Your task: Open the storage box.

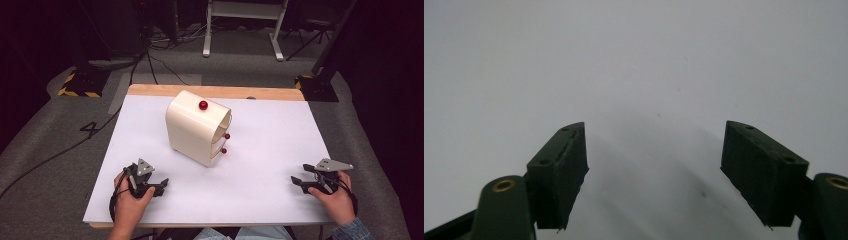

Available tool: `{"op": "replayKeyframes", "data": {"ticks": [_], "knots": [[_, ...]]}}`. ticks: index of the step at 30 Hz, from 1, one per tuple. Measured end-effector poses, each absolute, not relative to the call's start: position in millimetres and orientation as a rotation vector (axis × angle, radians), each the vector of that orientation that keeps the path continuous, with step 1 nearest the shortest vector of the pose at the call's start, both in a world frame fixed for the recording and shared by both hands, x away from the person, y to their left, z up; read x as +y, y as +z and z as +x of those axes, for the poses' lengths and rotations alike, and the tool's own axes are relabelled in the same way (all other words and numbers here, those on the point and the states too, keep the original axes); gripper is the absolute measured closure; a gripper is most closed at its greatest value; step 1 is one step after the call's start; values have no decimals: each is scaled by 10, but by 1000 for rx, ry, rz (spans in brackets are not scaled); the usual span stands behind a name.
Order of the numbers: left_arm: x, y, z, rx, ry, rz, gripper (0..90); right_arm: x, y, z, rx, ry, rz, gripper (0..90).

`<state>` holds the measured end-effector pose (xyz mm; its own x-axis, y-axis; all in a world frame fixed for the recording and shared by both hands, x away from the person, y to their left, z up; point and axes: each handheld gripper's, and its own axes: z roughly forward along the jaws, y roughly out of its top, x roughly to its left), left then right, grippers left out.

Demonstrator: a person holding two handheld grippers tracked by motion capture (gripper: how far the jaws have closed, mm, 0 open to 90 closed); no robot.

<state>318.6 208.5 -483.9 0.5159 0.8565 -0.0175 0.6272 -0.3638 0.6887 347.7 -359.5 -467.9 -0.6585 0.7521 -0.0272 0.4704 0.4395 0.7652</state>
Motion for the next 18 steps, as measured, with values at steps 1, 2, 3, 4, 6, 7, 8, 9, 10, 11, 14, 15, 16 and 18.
{"op": "replayKeyframes", "data": {"ticks": [1, 2, 3, 4, 6, 7, 8, 9, 10, 11, 14, 15, 16, 18], "knots": [[2085, -4839, 3186, 1204, 459, 2114, 178, -3559, -4654, 3472, 2332, 1083, 1023, 278], [2085, -4839, 3186, 1204, 460, 2113, 178, -3559, -4654, 3472, 2332, 1083, 1023, 278], [2085, -4839, 3187, 1205, 458, 2113, 179, -3485, -4613, 3466, 2341, 1103, 1000, 289], [2084, -4839, 3188, 1205, 456, 2113, 178, -3437, -4589, 3466, 2344, 1119, 988, 298], [2084, -4838, 3188, 1206, 455, 2113, 178, -3370, -4560, 3464, 2347, 1135, 973, 313], [2084, -4838, 3189, 1206, 455, 2113, 178, -3254, -4506, 3470, 2359, 1151, 947, 318], [2085, -4838, 3189, 1205, 454, 2113, 178, -3254, -4506, 3470, 2359, 1151, 947, 318], [2086, -4838, 3189, 1205, 456, 2113, 178, -3155, -4448, 3475, 2365, 1173, 923, 327], [2086, -4838, 3189, 1205, 455, 2113, 178, -3100, -4414, 3480, 2360, 1187, 909, 326], [2086, -4838, 3189, 1205, 455, 2114, 178, -3100, -4414, 3480, 2360, 1187, 909, 326], [2086, -4838, 3190, 1205, 453, 2113, 178, -2943, -4347, 3520, 2345, 1222, 889, 306], [2087, -4838, 3190, 1205, 453, 2113, 178, -2842, -4323, 3563, 2334, 1263, 888, 317], [2087, -4838, 3190, 1206, 453, 2113, 178, -2810, -4319, 3581, 2335, 1280, 881, 339], [2087, -4837, 3191, 1206, 451, 2114, 178, -2706, -4311, 3628, 2345, 1337, 871, 375]]}}
